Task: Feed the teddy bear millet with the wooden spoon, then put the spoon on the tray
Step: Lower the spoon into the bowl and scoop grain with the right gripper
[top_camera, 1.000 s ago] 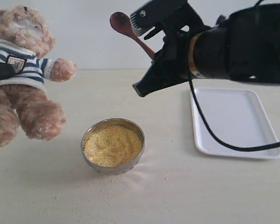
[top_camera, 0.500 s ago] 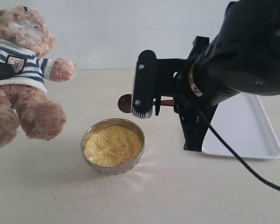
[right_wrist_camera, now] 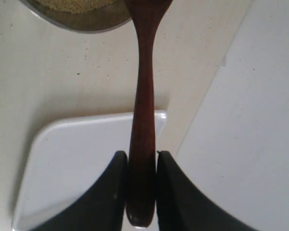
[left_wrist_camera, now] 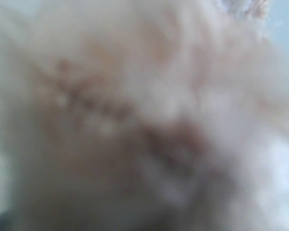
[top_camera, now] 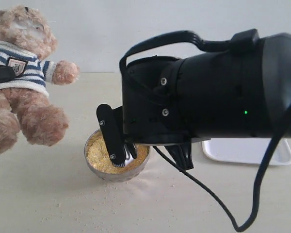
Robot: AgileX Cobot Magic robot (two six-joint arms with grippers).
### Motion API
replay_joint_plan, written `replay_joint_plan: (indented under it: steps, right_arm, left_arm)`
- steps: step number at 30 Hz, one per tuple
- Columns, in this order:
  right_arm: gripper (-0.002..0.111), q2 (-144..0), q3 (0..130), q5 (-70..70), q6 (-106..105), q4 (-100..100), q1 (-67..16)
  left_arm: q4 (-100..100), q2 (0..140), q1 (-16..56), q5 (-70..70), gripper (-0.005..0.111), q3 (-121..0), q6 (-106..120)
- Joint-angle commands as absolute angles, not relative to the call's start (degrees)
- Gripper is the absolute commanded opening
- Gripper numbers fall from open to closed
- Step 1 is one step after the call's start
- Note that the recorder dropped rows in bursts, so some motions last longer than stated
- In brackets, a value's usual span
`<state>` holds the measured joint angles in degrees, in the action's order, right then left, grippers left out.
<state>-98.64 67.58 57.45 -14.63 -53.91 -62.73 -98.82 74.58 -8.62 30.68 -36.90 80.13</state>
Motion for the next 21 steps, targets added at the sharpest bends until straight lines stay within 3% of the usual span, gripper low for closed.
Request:
replay_joint_plan:
  steps: [1, 10, 21]
  right_arm:
    - [0.000, -98.49, 68.10, 57.95, -11.20, -54.57, -63.13]
    - [0.000, -98.49, 68.10, 50.74, -14.23, -49.10, -63.26]
    - [0.000, -102.46, 68.10, 55.00, -15.09, -49.68, -63.26]
  left_arm:
    - [-99.54, 73.96, -8.77, 31.75, 0.005, -36.72, 80.58]
    - [-99.54, 73.96, -8.77, 31.75, 0.005, -36.72, 80.58]
    - [-99.05, 73.96, -8.77, 31.63, 0.005, -36.72, 80.58]
